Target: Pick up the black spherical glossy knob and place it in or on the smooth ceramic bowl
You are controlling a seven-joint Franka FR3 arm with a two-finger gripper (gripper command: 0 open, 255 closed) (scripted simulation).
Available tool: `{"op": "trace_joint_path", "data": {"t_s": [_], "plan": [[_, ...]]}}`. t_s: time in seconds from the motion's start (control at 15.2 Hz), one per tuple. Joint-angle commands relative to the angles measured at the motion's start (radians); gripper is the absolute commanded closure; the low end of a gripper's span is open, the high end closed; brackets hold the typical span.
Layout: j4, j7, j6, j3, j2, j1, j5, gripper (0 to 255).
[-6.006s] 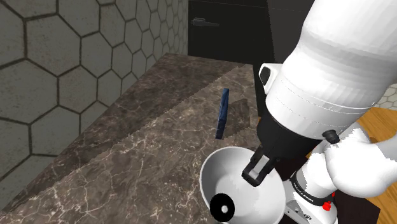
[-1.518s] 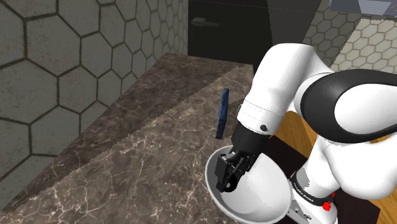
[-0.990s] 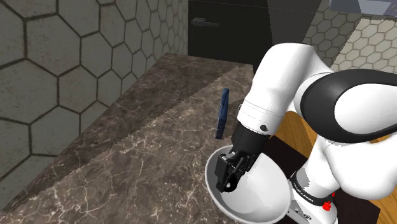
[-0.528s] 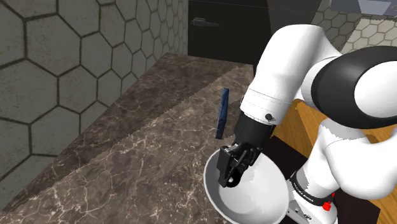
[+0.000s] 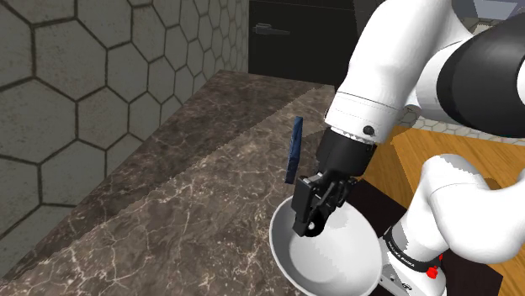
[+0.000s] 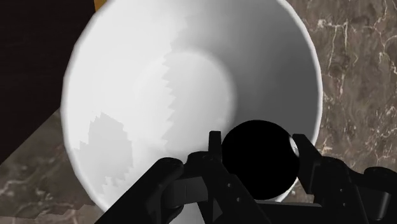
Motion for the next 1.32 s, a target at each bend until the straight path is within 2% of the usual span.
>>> {"op": "trace_joint_path", "data": {"t_s": [0.0,0.79,0.99,1.25], "plan": [[0.025,0.009,-0.023,-0.007,0.001,-0.004,-0.01,255],[0.187,0.07,-0.154,-0.041,0.021,-0.018,-0.058,255],[0.159,0.125,-0.192,-0.018,-0.067,0.006,-0.038,255],[0.101,0.106,-0.152,-0.006,-0.082,0.01,-0.023,255]]}}
